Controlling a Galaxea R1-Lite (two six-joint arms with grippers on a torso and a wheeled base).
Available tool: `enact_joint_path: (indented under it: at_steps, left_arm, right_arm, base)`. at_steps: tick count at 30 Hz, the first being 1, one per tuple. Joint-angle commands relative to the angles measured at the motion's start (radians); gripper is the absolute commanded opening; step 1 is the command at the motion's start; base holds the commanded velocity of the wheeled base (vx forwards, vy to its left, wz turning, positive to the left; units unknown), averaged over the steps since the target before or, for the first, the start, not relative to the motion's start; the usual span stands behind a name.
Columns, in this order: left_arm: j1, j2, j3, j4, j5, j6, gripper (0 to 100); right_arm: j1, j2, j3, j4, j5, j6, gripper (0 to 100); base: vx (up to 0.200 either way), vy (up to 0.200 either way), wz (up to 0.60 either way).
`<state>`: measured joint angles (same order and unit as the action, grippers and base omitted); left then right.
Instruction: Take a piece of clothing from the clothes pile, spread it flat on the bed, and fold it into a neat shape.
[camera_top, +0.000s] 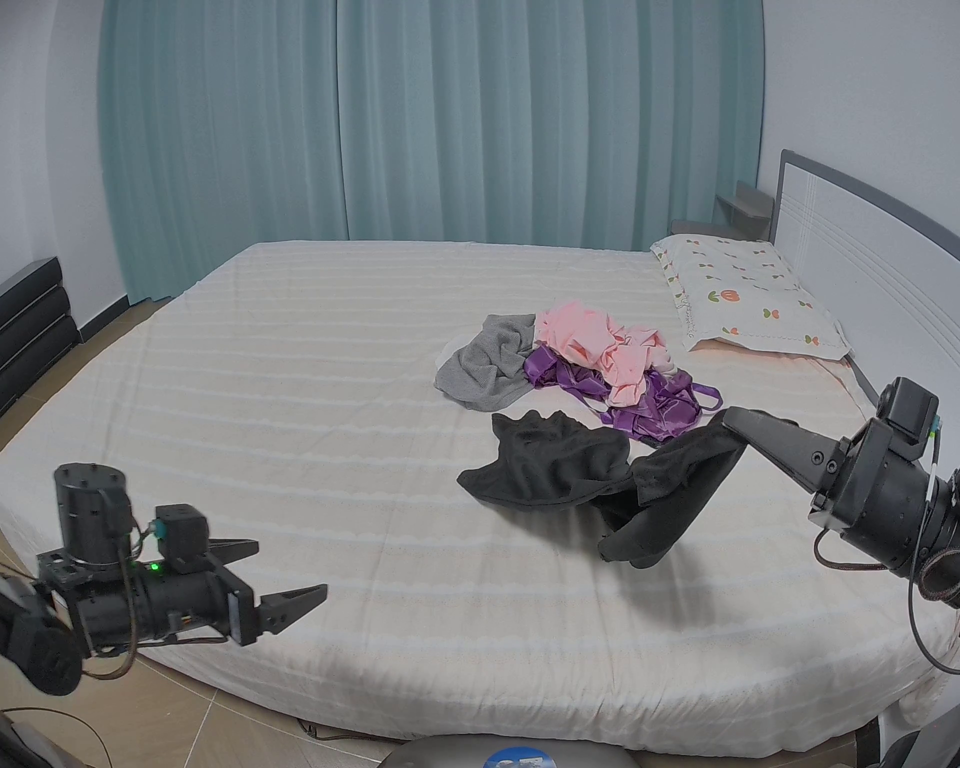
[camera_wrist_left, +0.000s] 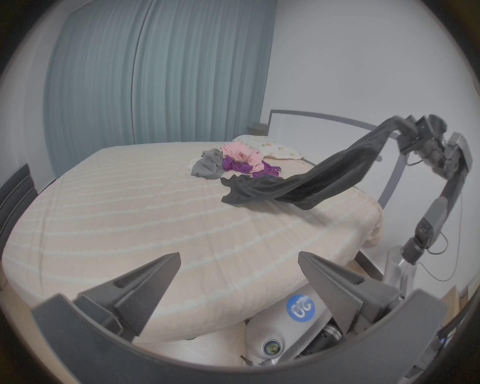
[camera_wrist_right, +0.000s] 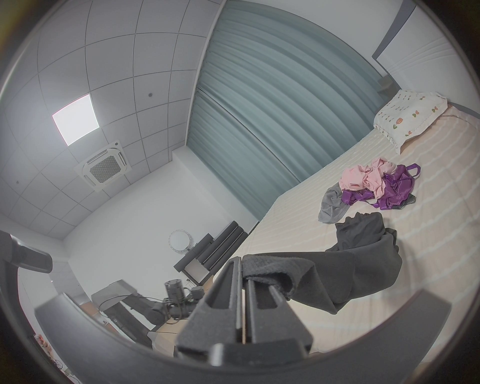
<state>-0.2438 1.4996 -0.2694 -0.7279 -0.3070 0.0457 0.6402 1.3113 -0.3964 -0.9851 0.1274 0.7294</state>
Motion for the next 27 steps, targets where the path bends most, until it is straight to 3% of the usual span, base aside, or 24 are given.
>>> enact_joint_path:
  at_steps: [1, 7, 27]
  left_arm:
    - [-0.144, 0.435, -0.156, -0.196, 0.088, -0.001, 100]
    - [-0.233, 0.614, -0.353, -0.203, 0.172, -0.017, 100]
    - [-0.284, 0.961, -0.834, -0.182, 0.181, -0.017, 100]
  right_arm:
    - [-0.014, -0.015, 0.002, 0.003, -0.003, -0.002, 0]
    - [-0.019, -0.040, 0.002, 0.028, -0.003, -0.002, 0]
    - [0.006, -0.020, -0.059, 0.062, -0.003, -0.016, 0]
  base:
    - [0.000, 0.000, 0.00]
    - [0.000, 0.000, 0.00]
    - [0.000, 0.000, 0.00]
